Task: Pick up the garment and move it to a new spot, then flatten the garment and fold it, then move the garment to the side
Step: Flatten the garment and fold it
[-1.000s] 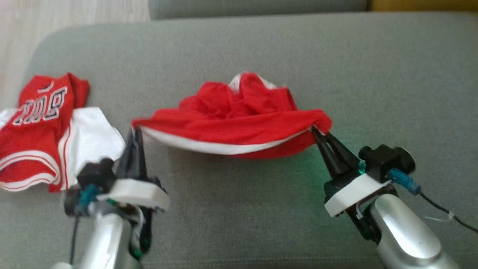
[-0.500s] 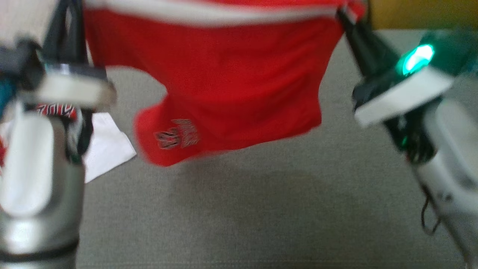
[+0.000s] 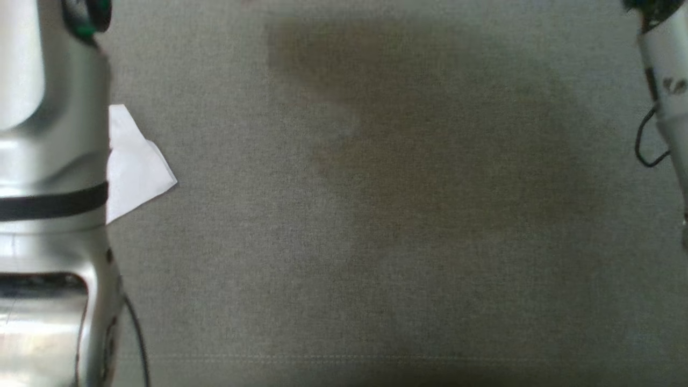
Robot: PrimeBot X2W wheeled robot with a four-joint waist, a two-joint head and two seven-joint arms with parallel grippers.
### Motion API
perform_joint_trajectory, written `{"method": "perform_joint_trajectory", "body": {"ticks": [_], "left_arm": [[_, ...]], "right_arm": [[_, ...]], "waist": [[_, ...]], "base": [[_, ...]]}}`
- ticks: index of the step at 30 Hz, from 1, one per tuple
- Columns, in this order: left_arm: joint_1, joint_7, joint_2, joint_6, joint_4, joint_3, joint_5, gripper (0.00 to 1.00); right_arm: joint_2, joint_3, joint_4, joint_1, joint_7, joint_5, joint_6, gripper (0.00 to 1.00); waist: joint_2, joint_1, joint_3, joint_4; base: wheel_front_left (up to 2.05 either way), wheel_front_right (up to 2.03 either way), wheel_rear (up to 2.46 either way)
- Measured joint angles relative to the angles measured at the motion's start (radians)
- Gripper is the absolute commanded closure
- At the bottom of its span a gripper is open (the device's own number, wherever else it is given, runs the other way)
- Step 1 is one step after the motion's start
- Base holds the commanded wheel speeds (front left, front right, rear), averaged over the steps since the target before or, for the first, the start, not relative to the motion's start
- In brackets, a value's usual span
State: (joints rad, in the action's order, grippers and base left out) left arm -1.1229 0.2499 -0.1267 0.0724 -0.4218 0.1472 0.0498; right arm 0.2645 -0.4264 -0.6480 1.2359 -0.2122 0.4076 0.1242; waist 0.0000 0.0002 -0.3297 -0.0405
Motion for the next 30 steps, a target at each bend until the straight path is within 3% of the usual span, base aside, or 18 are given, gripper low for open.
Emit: {"method": "perform_joint_trajectory", "body": {"ticks": [5,8,12,22,30], "left_arm": [[0.019,0.007,0.04,-0.001,-0.083,-0.007,0.04,1.0],[0.142,0.007,0.054,-0.002,-0.129,-0.028,0.071,1.0],[0.388,0.007,0.082,-0.001,-0.176,-0.043,0.108,1.0],[0.868,0.006,0.106,0.007,-0.119,-0.091,0.263,1.0],[1.112,0.006,0.098,0.035,-0.031,-0.054,0.286,1.0]], "right_arm": [[-0.008,0.007,-0.132,0.014,-0.036,-0.04,0.0,1.0],[-0.015,-0.031,-0.177,-0.045,-0.042,-0.028,0.0,1.0],[-0.033,-0.117,-0.202,-0.235,-0.043,0.049,0.0,1.0],[-0.034,-0.239,-0.079,-0.731,-0.043,0.234,0.0,1.0],[-0.008,-0.309,0.003,-0.961,-0.039,0.341,0.0,1.0]], "waist": [[0.0,-0.0001,-0.007,-0.006],[0.0,-0.0001,0.001,-0.001],[0.0,-0.0001,0.022,0.006],[0.0,-0.0002,0.131,0.035],[0.0001,-0.0002,0.249,0.05]], "base": [[0.0,0.0,0.0],[0.0,0.0,0.0],[0.0,0.0,0.0],[0.0,0.0,0.0],[0.0,0.0,0.0]]}}
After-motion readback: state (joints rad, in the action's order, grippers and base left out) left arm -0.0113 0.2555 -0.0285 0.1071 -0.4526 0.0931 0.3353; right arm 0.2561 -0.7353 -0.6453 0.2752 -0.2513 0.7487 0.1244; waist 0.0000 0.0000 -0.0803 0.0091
